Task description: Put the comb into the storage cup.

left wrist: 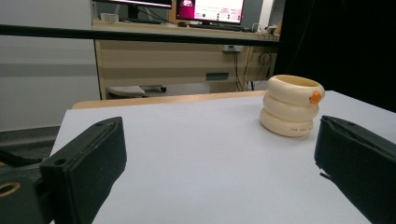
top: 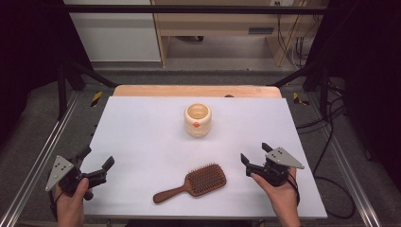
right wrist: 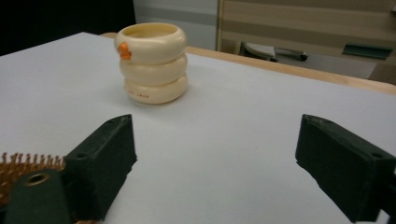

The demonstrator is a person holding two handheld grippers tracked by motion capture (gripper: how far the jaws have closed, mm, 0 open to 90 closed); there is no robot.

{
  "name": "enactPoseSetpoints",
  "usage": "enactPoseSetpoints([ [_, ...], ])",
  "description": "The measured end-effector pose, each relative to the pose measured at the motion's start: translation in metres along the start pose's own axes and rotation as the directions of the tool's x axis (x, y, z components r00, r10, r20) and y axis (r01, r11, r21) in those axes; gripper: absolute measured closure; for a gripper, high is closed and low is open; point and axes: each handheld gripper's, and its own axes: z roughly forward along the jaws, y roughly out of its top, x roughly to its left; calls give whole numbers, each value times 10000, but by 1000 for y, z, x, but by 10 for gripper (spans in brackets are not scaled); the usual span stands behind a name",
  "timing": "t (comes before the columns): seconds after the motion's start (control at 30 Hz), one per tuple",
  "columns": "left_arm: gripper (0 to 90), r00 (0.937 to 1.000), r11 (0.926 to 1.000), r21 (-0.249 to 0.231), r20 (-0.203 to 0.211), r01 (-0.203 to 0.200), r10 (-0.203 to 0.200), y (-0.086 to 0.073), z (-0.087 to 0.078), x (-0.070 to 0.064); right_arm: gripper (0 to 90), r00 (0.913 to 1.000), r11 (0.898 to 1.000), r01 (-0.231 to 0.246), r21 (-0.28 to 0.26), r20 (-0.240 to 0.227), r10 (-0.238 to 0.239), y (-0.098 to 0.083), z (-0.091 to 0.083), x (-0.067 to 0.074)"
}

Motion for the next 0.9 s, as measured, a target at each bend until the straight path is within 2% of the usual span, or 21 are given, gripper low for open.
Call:
enactPoseSetpoints([
  [0.03, 22, 10000, 10000, 14, 49, 49, -50, 0, 0, 0, 94, 10000, 10000, -19, -70, 59, 19, 1, 0, -2],
  [0.07, 22, 9999, 9999, 19, 78, 136, -136, 1, 0, -1, 85, 9997, 9997, -234, -103, 85, 235, -1, -1, -7],
  [0.13, 21, 9990, 9991, 185, 242, 377, -382, 1, 3, -1, 74, 9997, 9997, -228, -121, 69, 229, -3, -1, -9],
  [0.23, 21, 9982, 9985, 319, 400, 442, -454, 2, 5, -5, 73, 9997, 9995, -230, -236, 96, 233, -6, -3, -14],
  [0.4, 18, 9979, 9987, 481, 626, 153, -183, 6, 7, -18, 91, 9997, 9986, -258, -452, -20, 258, -5, -4, -17],
  [0.57, 19, 9953, 9960, 884, 969, -153, 67, 12, 10, -36, 92, 9998, 9984, -147, -540, -136, 140, -5, -3, -15],
  [0.6, 21, 9924, 9938, 1109, 1229, -27, -110, 14, 14, -41, 93, 9999, 9984, -89, -554, -122, 82, -5, -3, -15],
  [0.63, 20, 9901, 9911, 1327, 1402, -83, -105, 16, 17, -47, 92, 9999, 9984, -63, -569, -141, 55, -4, -3, -15],
  [0.7, 21, 9868, 9835, 1768, 1619, -387, 97, 19, 26, -59, 90, 9998, 9984, 48, -569, -176, -59, -5, -4, -15],
  [0.77, 29, 9827, 9739, 2205, 1846, -542, 130, 21, 36, -71, 89, 9998, 9987, 125, -499, -176, -134, -6, -4, -15],
  [0.8, 33, 9802, 9655, 2465, 1947, -838, 354, 22, 44, -83, 91, 9997, 9984, 34, -560, -250, -48, -6, -4, -14],
  [0.83, 37, 9802, 9655, 2465, 1947, -838, 354, 22, 44, -83, 92, 9996, 9983, 60, -586, -284, -77, -6, -4, -14],
  [0.9, 41, 9763, 9558, 2716, 2088, -1131, 562, 22, 49, -95, 93, 9992, 9982, 137, -583, -354, -158, -6, -3, -12],
])
